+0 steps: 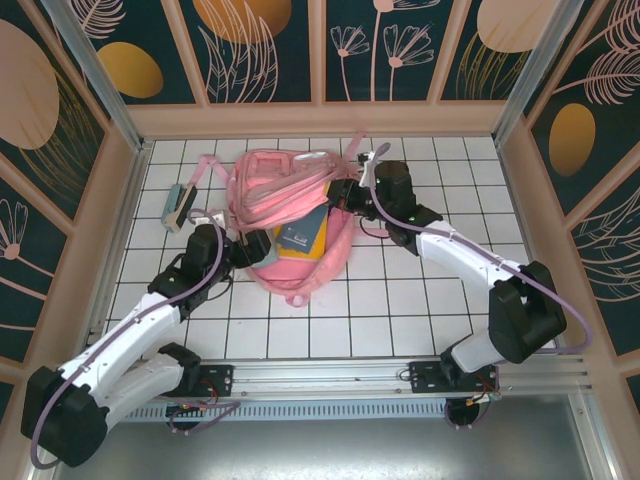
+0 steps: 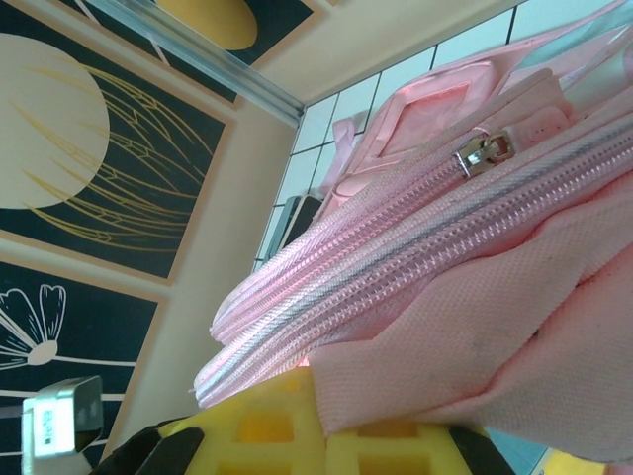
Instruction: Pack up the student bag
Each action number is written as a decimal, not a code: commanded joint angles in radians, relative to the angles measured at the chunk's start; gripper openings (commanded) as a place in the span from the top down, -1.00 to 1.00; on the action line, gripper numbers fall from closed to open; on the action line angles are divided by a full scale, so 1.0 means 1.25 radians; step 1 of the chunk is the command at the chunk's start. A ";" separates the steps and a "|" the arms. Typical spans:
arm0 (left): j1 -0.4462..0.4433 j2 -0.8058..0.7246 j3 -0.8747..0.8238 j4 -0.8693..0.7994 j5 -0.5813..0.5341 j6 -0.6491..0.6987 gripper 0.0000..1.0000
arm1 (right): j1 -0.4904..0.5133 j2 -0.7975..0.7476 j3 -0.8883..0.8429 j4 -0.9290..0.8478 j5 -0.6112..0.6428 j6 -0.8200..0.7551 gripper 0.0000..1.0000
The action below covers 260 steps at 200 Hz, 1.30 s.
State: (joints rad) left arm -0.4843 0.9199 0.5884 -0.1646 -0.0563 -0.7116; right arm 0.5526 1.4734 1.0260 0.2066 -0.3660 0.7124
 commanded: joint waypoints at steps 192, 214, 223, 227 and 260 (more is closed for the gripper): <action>0.501 0.620 0.508 -0.057 -0.124 0.128 -0.97 | -0.071 -0.035 -0.079 0.161 -0.071 -0.004 1.00; 0.529 0.704 0.557 -0.076 -0.107 0.149 -0.95 | -0.072 -0.029 -0.077 0.162 -0.072 -0.003 1.00; 0.542 0.728 0.573 -0.086 -0.111 0.156 -0.95 | -0.073 -0.026 -0.076 0.165 -0.073 -0.003 1.00; 0.548 0.738 0.577 -0.086 -0.107 0.160 -0.95 | -0.073 -0.025 -0.077 0.165 -0.073 -0.003 1.00; 0.582 0.803 0.592 -0.062 -0.028 0.168 -0.84 | -0.073 -0.018 -0.077 0.169 -0.074 0.000 1.00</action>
State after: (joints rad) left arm 0.2127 1.8801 1.2934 -0.2649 -0.1814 -0.5339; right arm 0.4786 1.4689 0.9283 0.3187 -0.4702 0.7128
